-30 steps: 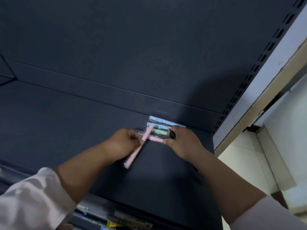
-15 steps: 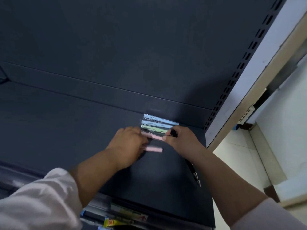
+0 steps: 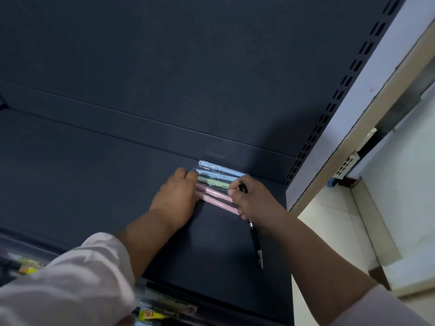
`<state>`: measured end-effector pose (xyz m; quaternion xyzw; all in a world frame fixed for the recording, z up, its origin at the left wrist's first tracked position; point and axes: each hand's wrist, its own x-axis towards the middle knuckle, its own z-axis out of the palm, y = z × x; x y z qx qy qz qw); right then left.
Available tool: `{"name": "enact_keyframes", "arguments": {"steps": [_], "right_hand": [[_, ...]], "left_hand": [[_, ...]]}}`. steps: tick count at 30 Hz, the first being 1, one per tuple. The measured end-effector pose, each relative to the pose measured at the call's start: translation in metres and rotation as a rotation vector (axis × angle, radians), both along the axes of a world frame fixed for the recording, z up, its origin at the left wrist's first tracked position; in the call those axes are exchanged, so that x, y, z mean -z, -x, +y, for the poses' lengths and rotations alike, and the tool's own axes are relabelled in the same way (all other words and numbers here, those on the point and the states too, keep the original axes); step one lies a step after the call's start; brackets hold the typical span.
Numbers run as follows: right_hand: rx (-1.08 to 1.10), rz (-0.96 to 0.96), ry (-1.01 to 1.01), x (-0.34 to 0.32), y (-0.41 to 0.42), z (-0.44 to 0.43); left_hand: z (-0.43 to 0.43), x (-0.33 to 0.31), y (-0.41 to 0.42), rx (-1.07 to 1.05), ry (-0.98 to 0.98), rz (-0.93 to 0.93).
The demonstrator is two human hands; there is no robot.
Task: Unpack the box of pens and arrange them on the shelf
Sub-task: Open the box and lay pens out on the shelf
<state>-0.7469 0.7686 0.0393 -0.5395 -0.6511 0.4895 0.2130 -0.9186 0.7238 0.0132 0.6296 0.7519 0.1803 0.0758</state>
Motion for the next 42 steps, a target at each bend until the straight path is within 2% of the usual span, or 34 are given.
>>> {"name": "enact_keyframes", "arguments": {"steps": [2, 4, 5, 6, 8, 9, 11, 14, 18, 22, 25, 28, 32, 34, 38, 42], "right_hand": [[0.033, 0.088, 0.039, -0.002, 0.0, 0.002], [0.053, 0.244, 0.105, -0.006, 0.003, 0.003], [0.061, 0.334, 0.149, -0.008, 0.008, 0.003], [0.072, 0.427, 0.206, -0.012, 0.014, 0.002], [0.091, 0.622, 0.333, -0.019, 0.03, -0.001], [0.09, 0.699, 0.376, -0.022, 0.038, -0.002], [0.066, 0.786, 0.391, -0.024, 0.056, -0.005], [-0.021, 0.786, 0.313, -0.024, 0.085, -0.014], [-0.157, 0.605, 0.218, -0.024, 0.119, -0.03], [-0.248, 0.452, 0.236, -0.016, 0.146, -0.039], [-0.325, 0.257, 0.038, -0.007, 0.165, -0.05], [-0.421, 0.071, -0.266, -0.003, 0.197, -0.066], [-0.439, -0.107, -0.54, -0.001, 0.244, -0.081], [-0.409, -0.185, -0.57, 0.0, 0.262, -0.082], [-0.409, -0.426, -0.693, 0.004, 0.282, -0.077], [-0.392, -0.6, -0.693, 0.014, 0.29, -0.067]], "left_hand": [[0.0, -0.001, -0.001, -0.021, -0.053, 0.029], [-0.006, -0.006, -0.003, -0.04, -0.082, -0.033], [-0.011, -0.011, -0.004, -0.053, -0.053, -0.154], [-0.016, -0.017, -0.007, -0.066, 0.037, -0.367], [-0.03, -0.029, -0.014, -0.085, 0.302, -0.908], [-0.037, -0.033, -0.017, -0.081, 0.391, -1.055], [-0.046, -0.036, -0.015, -0.064, 0.387, -1.136], [-0.053, -0.044, -0.001, -0.105, 0.272, -1.193], [-0.068, -0.05, 0.022, -0.178, 0.227, -1.209], [-0.079, -0.052, 0.064, -0.33, 0.099, -1.425], [-0.082, -0.054, 0.108, -0.455, -0.046, -1.571], [-0.086, -0.051, 0.153, -0.508, -0.097, -1.624], [-0.094, -0.043, 0.2, -0.491, -0.038, -1.583], [-0.095, -0.043, 0.226, -0.502, -0.023, -1.541], [-0.088, -0.048, 0.285, -0.546, -0.116, -1.525], [-0.07, -0.044, 0.309, -0.417, -0.009, -1.301]]}}
